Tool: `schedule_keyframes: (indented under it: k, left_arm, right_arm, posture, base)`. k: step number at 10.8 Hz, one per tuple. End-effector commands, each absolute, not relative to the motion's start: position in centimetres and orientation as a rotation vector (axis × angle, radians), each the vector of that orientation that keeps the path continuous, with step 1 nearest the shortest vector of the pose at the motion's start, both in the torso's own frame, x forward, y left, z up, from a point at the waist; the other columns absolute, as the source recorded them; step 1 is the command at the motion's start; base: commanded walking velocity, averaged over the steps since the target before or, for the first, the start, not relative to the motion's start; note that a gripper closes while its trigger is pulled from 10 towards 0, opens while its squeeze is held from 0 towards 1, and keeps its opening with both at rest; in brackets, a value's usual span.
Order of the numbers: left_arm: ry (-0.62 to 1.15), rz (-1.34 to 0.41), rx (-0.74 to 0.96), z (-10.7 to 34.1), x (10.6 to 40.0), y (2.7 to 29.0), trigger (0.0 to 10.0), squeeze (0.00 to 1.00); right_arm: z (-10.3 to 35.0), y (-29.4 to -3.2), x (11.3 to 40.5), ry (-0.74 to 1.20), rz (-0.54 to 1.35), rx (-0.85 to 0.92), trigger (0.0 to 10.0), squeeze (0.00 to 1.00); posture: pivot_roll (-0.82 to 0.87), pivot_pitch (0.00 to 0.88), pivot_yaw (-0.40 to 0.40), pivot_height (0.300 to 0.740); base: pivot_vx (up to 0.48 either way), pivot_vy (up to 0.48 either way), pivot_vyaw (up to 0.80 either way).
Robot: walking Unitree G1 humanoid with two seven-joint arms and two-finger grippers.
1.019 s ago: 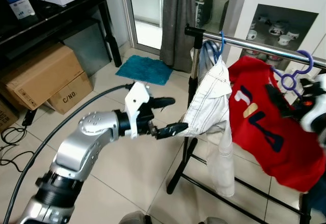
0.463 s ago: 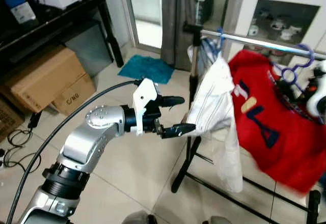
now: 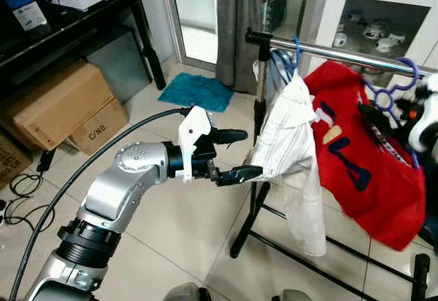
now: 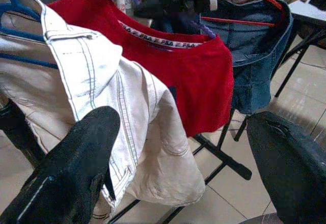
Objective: Hang hanger
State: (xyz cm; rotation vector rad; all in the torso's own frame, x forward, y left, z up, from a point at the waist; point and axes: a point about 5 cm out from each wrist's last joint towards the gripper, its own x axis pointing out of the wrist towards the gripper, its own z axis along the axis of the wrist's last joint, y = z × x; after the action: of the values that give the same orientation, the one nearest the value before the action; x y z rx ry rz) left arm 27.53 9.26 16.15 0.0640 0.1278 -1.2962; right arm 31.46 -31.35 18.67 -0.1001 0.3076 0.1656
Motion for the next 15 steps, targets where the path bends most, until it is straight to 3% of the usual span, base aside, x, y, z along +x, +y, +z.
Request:
schedule_keyframes:
  k: [1, 2, 3, 4, 5, 9, 15]
  left_arm:
    - [0.113, -1.300, 0.092, 16.5, 27.7, 9.3, 10.0, 1.00]
    - [0.112, -1.300, 0.094, 16.6, 27.7, 9.3, 10.0, 1.00]
    - [0.109, -1.299, 0.095, 16.5, 27.7, 9.3, 10.0, 1.00]
    - [0.108, -1.298, 0.096, 16.5, 27.7, 9.2, 10.0, 0.99]
    - [0.107, -1.301, 0.096, 16.5, 27.7, 9.1, 10.0, 0.99]
    - [0.103, -1.311, 0.104, 16.3, 27.7, 8.8, 10.0, 0.97]
    - [0.102, -1.313, 0.117, 16.2, 27.7, 8.8, 10.0, 0.96]
  right_arm:
    - [19.1, -31.5, 31.5, 0.318, 0.155, -0.107, 8.4, 0.00]
    - [19.4, -31.5, 31.2, 0.330, 0.144, -0.106, 8.9, 0.00]
    - [19.7, -31.4, 30.7, 0.336, 0.160, -0.069, 5.7, 0.00]
    - [19.6, -31.3, 30.2, 0.353, 0.171, -0.052, 1.3, 0.00]
    - [19.4, -31.3, 30.0, 0.372, 0.169, -0.040, 0.0, 0.00]
    - [18.9, -31.0, 29.7, 0.383, 0.106, 0.002, 0.0, 0.00]
    - [18.7, -30.1, 31.7, 0.339, 0.090, -0.019, 0.0, 0.00]
  posture:
    - [-0.14, 0.000, 0.095, 0.740]
    - [-0.14, 0.000, 0.093, 0.740]
    - [-0.14, 0.000, 0.091, 0.740]
    - [-0.15, 0.000, 0.090, 0.740]
    - [-0.15, 0.000, 0.090, 0.740]
    - [-0.16, 0.000, 0.092, 0.740]
    - [-0.15, 0.000, 0.086, 0.740]
  base:
    - [0.000, 0.000, 0.00]
    - [0.000, 0.000, 0.00]
    - [0.000, 0.000, 0.00]
    - [0.000, 0.000, 0.00]
    - [0.000, 0.000, 0.00]
    - [0.000, 0.000, 0.00]
    - [0.000, 0.000, 0.00]
